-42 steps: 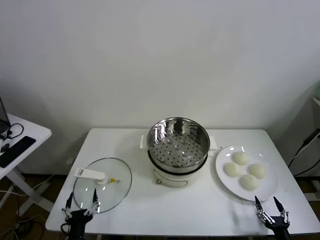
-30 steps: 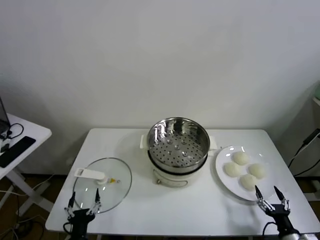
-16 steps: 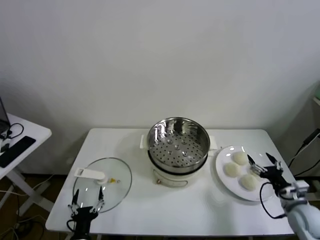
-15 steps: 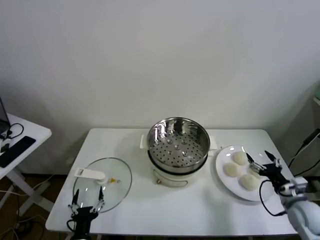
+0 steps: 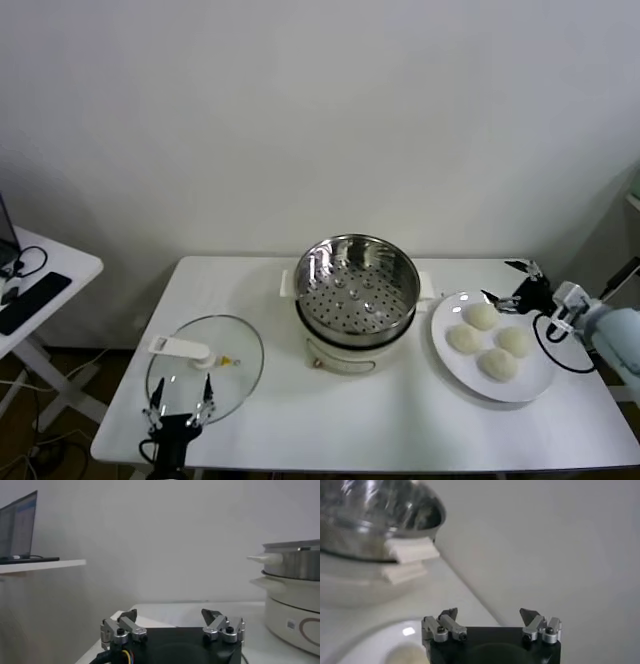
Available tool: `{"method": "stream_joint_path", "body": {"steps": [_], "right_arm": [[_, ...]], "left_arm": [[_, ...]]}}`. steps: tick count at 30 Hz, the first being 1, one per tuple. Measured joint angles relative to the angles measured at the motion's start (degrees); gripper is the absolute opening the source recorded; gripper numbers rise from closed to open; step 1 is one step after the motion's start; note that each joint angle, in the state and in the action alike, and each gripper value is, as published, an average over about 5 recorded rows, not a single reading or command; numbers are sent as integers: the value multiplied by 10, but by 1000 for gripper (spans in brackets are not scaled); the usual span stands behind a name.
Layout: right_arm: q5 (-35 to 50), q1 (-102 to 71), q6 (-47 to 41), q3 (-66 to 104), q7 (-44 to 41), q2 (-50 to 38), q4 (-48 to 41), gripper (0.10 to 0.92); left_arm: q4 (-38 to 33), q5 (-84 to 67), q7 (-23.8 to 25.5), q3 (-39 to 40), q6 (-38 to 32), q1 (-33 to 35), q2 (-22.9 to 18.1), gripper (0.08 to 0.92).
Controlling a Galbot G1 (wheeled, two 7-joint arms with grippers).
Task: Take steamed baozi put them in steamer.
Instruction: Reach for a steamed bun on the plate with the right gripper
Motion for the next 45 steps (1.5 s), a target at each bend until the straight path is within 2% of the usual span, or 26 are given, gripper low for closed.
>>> {"method": "stream_joint_path", "body": {"steps": [11,20,31,45], "right_arm": [[-56,313,68,-330,-164,0,-130,823],[-63,462,85,-516,-228,58,-242,823],[-93,496,101,-578,-252,140,-357,823],[-132,466,115,-541,-251,206,-454,823]], "left_arm": [[4,10,0,6,-5,-2,0,823],[5,14,1,5,-8,-1,0,823],[15,20,2,0,-10,-2,0,823],[25,27,3,-4,-14,-3,0,823]]}}
